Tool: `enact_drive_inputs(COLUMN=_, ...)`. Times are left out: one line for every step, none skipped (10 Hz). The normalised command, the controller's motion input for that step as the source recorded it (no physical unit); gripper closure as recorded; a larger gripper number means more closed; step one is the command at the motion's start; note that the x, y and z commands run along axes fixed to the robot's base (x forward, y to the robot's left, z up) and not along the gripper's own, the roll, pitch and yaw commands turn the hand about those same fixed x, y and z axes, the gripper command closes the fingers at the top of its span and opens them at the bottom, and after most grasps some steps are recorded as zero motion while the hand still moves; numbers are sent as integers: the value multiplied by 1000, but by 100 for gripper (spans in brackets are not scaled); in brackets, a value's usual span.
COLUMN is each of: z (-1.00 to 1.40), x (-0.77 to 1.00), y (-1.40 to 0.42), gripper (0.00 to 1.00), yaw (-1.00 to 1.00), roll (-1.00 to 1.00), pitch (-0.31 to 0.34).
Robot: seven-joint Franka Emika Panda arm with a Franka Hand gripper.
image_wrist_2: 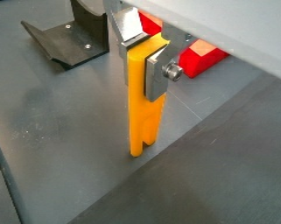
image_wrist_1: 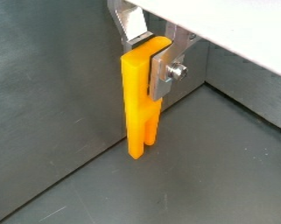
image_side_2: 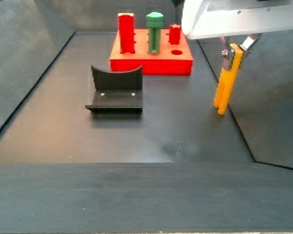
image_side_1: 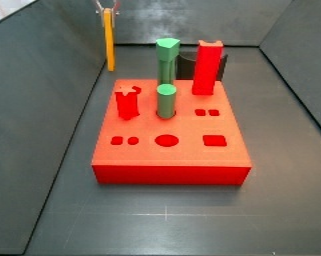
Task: Pick up the square-circle object. Move up. Move to above the board. Insert the square-circle object.
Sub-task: Pick up the square-circle object.
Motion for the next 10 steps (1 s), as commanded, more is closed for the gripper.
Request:
enact_drive_inputs(z=0, x=0, y=0, gripper=100, yaw=0, roll=0, pitch=0)
enact_drive_inputs(z=0, x=0, y=0, gripper=100, yaw=0, roll=0, pitch=0)
enact_drive_inputs(z=0, x=0, y=0, gripper=100, yaw=0, roll=0, pitch=0)
enact_drive_inputs(z=0, x=0, y=0, gripper=100, yaw=0, roll=0, pitch=0)
enact_drive_inputs(z=0, x=0, y=0, gripper=100, yaw=0, roll=0, pitch=0)
enact_drive_inputs(z=0, x=0, y=0, gripper=100, yaw=0, roll=0, pitch=0)
enact_drive_inputs(z=0, x=0, y=0, gripper=100, yaw=0, roll=0, pitch=0)
enact_drive_inputs(z=0, x=0, y=0, gripper=100, yaw=0, roll=0, pitch=0)
enact_drive_inputs(z=0, x=0, y=0, gripper=100, yaw=0, roll=0, pitch=0)
enact_drive_inputs(z=0, x=0, y=0, gripper=100, yaw=0, roll=0, pitch=0)
